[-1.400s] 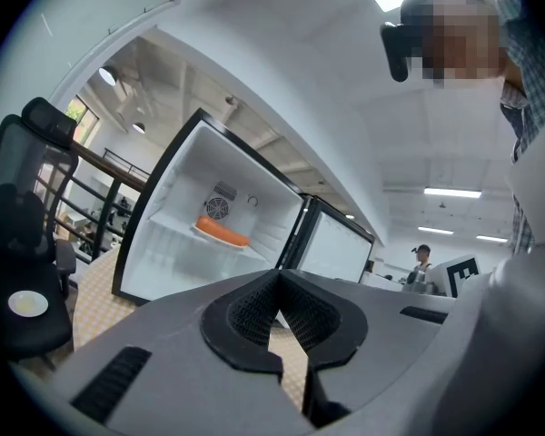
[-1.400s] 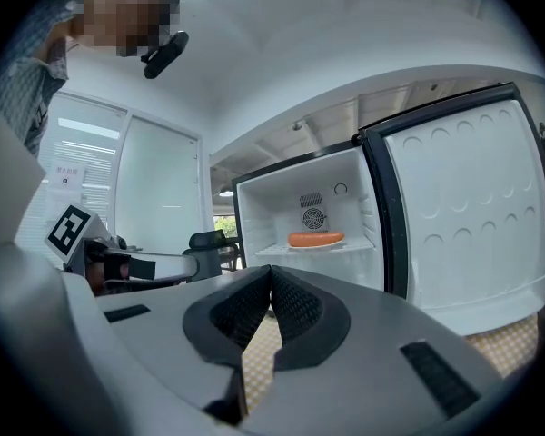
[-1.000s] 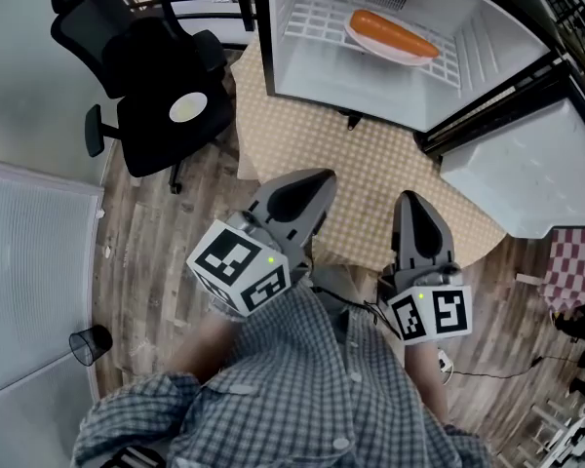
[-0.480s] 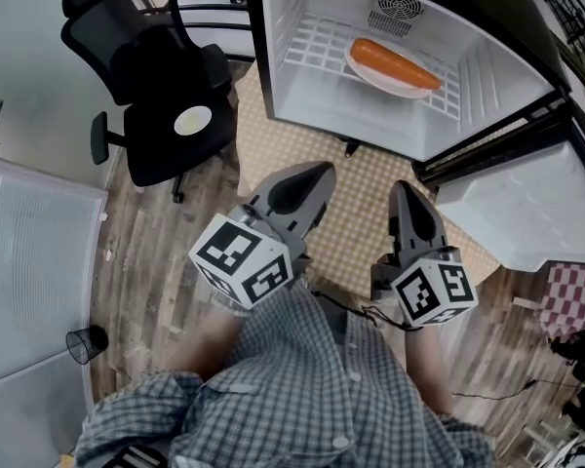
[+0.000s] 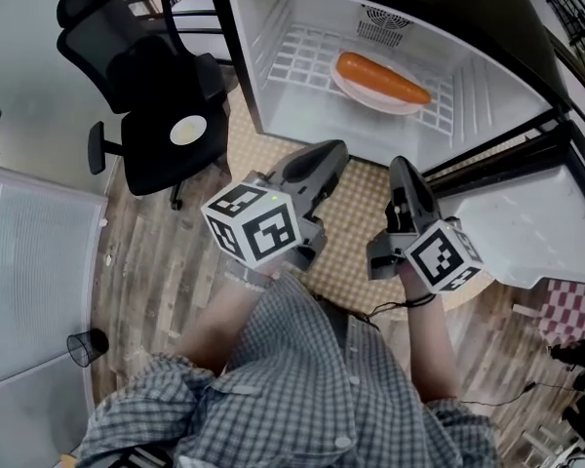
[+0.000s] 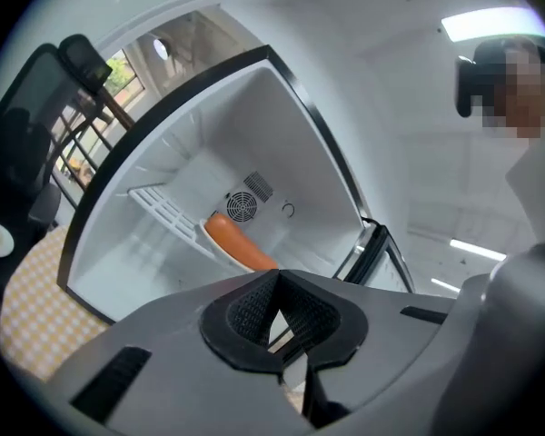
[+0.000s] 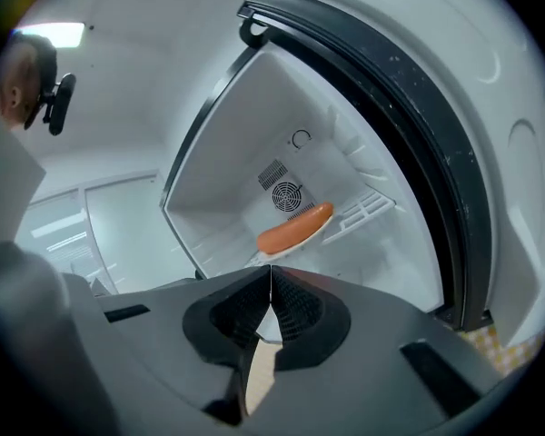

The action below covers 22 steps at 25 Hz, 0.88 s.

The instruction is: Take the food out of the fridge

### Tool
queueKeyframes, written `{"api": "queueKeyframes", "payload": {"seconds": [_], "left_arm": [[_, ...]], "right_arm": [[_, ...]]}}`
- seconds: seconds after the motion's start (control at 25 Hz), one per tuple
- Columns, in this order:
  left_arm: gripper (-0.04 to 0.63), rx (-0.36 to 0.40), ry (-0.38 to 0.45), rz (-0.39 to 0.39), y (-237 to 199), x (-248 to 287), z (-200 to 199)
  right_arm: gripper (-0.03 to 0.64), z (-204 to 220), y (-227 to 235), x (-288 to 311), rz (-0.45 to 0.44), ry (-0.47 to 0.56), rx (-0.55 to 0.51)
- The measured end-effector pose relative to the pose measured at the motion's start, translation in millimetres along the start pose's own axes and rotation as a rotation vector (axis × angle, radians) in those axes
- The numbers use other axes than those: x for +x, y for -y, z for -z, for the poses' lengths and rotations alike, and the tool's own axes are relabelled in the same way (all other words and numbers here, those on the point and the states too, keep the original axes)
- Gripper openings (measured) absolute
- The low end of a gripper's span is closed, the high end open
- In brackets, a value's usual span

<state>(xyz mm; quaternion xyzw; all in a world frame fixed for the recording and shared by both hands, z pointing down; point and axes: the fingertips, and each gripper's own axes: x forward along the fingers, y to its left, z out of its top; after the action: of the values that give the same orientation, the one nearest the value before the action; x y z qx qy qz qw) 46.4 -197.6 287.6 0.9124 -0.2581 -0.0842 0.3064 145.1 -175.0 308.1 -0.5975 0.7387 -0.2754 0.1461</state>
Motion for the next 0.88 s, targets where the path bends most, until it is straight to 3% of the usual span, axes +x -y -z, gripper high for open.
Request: {"api": "queueKeyframes", "payload": {"seconds": [0.28,0.64,0.88], "left_arm": [[0.005,-0.084,-0.007,-0.026,-16.6,42.8,-1.9],[0.008,-0.246,-0.018,-0.061,-39.8,72.3,7.6],[0.07,-0.334,-0.019,-0.066,-50.2,83.0,10.0]], "right_arm": [[0.011,-8.4,20.2,31.3,0.01,0.017,0.162],[0.012,-6.6,37.0,58.3,0.019,-0.012,0.238],[0.014,-7.4,40.7,69.2,0.026,-0.015,0.268]]}}
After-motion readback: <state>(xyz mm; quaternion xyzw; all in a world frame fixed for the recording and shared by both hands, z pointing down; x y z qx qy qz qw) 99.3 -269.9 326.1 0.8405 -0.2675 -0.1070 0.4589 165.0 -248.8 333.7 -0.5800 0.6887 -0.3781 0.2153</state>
